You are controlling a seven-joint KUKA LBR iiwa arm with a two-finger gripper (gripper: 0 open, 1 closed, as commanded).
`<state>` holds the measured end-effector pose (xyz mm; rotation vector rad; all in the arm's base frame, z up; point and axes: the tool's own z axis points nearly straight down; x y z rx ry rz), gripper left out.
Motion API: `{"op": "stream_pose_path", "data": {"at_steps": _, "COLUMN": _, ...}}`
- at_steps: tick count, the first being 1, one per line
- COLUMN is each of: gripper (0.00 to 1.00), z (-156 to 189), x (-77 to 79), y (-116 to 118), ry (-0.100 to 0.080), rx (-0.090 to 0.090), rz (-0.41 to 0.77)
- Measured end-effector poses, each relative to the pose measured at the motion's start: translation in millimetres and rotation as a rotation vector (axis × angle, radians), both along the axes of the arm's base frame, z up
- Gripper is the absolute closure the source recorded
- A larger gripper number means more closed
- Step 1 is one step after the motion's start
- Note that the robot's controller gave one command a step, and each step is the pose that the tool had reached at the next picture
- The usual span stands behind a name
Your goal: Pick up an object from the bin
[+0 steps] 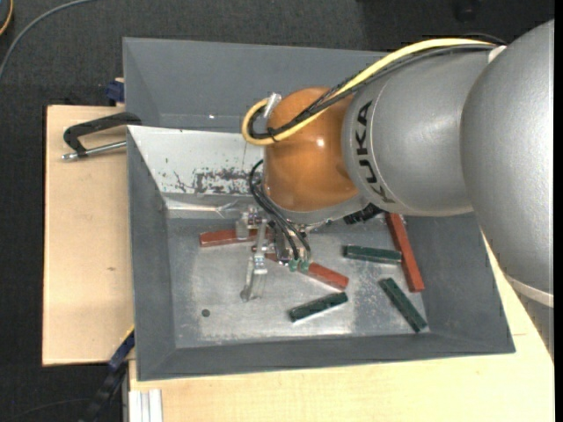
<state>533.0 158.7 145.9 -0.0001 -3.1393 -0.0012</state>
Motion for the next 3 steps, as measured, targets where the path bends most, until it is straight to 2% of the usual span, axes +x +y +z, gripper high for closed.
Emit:
{"op": "stream_pose_path", "data": {"at_steps": 1, "gripper": 0.00, "z": -77.5, "x": 60.4, "y": -40.7, "ry": -0.005, "rx": -0.002, "rz": 0.041}}
{"op": "stream_pose_path", "data": {"at_steps": 2, "gripper": 1.00, "z": -73.1, "x": 60.4, "y": -37.0, "ry": -0.008, "rx": 0.002, "rz": 0.043}}
{"op": "stream_pose_path", "data": {"at_steps": 3, "gripper": 1.00, "z": 75.4, "x": 31.6, "y": -22.4, "ry": -0.016, "rx": 0.003, "rz": 0.118}}
